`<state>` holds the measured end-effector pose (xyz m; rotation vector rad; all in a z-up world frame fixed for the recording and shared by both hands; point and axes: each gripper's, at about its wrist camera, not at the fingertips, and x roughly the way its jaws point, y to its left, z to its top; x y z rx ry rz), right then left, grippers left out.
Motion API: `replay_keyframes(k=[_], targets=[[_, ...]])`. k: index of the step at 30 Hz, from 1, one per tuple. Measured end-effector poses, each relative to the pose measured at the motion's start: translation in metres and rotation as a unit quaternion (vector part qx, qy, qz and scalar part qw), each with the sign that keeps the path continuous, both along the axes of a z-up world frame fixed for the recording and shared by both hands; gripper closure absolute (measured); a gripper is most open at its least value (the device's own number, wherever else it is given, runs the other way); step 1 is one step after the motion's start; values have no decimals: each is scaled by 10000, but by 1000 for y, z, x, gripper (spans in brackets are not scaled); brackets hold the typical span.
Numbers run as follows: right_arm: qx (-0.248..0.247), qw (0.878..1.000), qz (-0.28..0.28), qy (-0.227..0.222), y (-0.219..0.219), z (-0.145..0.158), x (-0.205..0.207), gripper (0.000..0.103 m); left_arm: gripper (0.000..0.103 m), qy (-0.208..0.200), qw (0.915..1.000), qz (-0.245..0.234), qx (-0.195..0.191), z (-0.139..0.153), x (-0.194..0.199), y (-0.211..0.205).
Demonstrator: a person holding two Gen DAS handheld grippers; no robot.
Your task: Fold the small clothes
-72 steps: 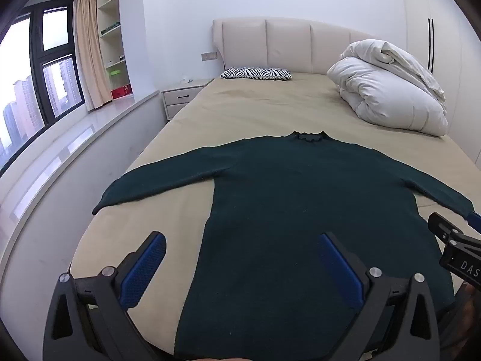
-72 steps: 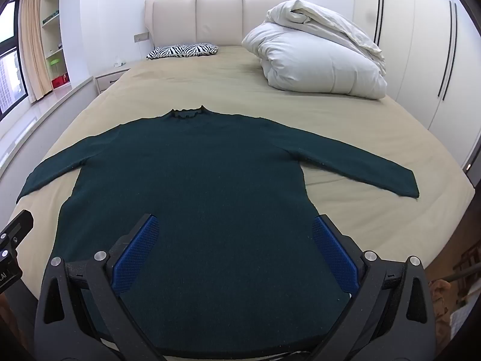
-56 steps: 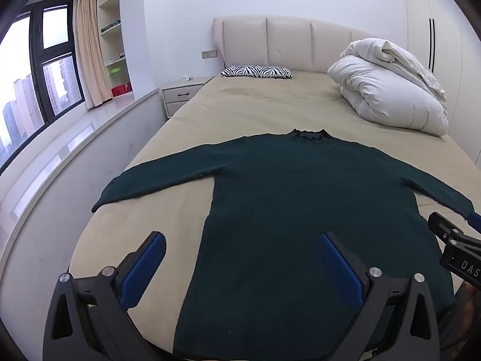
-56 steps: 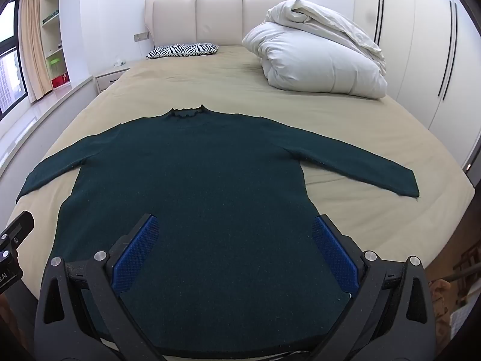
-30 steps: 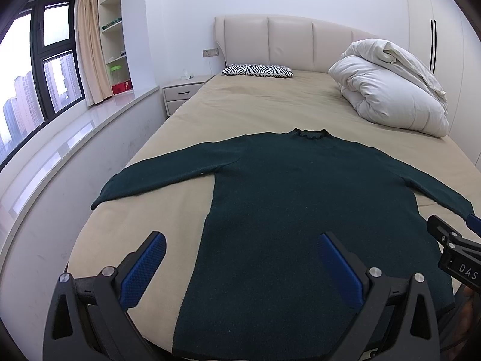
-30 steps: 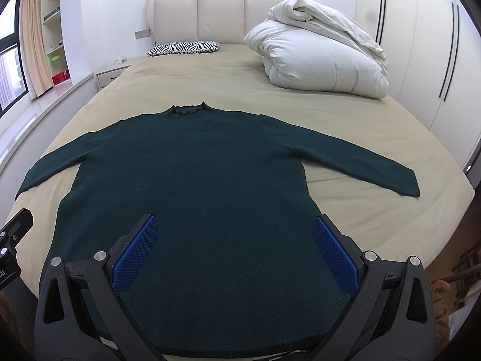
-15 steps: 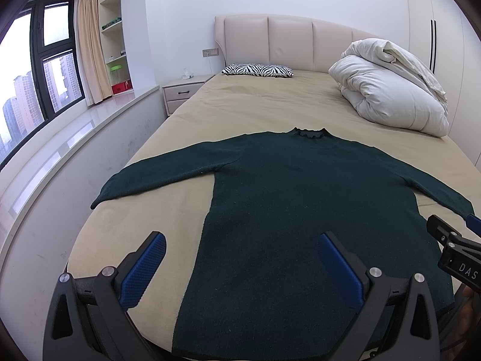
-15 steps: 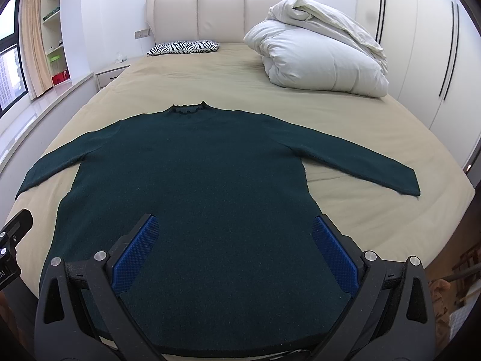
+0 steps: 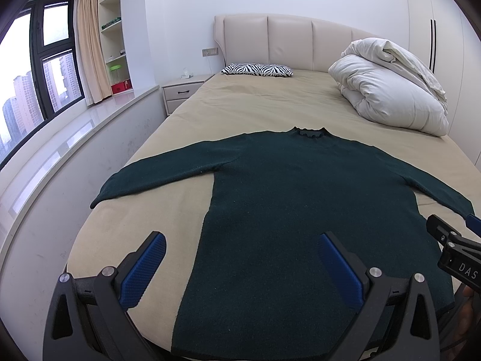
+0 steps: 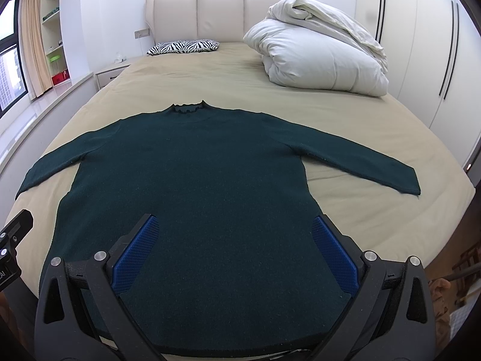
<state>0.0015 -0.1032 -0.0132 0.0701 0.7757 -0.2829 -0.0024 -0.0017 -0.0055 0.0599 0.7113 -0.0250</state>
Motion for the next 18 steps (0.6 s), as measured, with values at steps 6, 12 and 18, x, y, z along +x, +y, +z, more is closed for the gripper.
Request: replay_keyframes(k=[6, 12, 18], targets=[[2, 10000, 2, 6, 0, 0, 0, 0, 0, 10, 10000, -4, 2, -1, 0, 0], [8, 10000, -4, 17, 2, -3, -2, 0, 0, 13, 10000, -3, 4, -2, -1, 7], [24, 10000, -9, 53, -3, -12, -3, 0, 0, 44, 10000, -12, -1, -9, -6, 8]])
